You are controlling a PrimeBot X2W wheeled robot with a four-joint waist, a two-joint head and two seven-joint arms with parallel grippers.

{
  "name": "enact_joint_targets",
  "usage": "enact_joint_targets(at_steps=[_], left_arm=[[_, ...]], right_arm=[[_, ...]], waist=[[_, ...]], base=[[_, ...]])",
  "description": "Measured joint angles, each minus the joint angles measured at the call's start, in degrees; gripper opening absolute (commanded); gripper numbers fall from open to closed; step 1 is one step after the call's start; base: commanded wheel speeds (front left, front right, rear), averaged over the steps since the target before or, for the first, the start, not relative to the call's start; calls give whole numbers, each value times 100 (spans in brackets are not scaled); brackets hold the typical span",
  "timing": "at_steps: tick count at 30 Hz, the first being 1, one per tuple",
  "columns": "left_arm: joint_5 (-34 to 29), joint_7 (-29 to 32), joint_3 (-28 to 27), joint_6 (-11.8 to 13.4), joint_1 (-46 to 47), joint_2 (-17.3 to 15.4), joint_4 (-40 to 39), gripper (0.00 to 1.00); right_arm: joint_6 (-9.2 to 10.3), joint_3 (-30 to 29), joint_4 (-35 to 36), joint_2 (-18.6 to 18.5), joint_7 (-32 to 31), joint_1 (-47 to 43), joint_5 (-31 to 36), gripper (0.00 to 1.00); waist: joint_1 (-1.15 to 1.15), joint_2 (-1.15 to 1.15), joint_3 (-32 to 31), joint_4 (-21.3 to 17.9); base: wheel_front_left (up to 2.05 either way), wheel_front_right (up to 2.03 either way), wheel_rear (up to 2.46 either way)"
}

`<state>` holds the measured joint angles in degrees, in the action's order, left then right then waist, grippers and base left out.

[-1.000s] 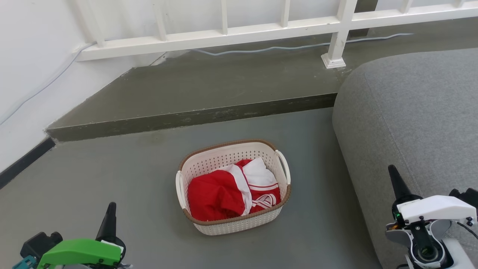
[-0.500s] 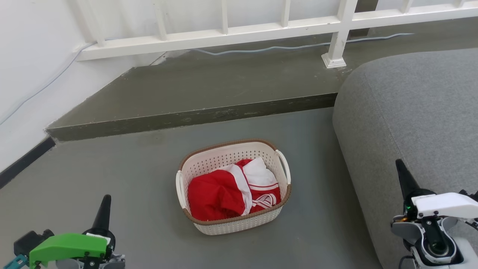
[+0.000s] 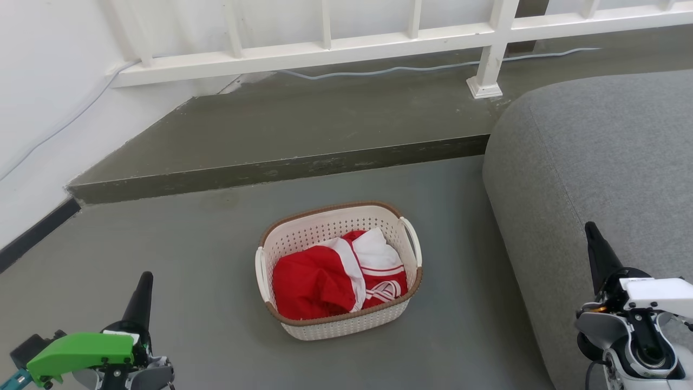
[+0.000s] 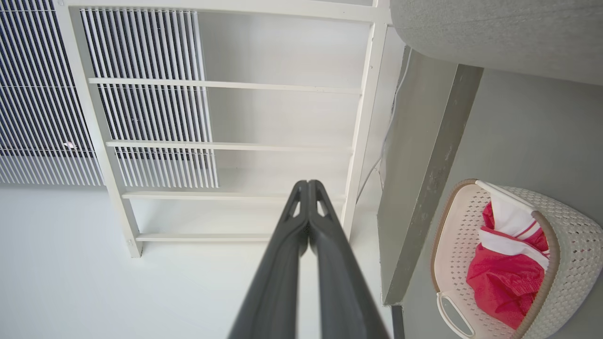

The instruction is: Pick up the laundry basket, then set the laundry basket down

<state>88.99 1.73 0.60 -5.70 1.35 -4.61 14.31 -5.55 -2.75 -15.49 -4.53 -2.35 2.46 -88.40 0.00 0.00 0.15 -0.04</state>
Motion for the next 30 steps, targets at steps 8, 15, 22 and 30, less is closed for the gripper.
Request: enact_joint_targets(at_steps=[8,15,22,30], left_arm=[[516,132,-99,-85,66,1,54,0],[617,133,-119,-86,116,1,70,0],[617,133,-122,-86,119,1,94,0],[617,157,-129,-87,123,2,107,0]], right_arm=[[-100,-186,-4,33,-132,69,-510,0],[-100,-203,-8,47,-132,69,-570,0],[-100,-207,-15,47,-132,69,-570,0],[-100,-209,-29,48,-133,69,-570,0]], waist=[[0,0,3,3],[0,0,3,4],[0,0,2,4],[0,0,1,3]], base=[[0,0,0],[0,0,0],[0,0,0],[0,0,0]])
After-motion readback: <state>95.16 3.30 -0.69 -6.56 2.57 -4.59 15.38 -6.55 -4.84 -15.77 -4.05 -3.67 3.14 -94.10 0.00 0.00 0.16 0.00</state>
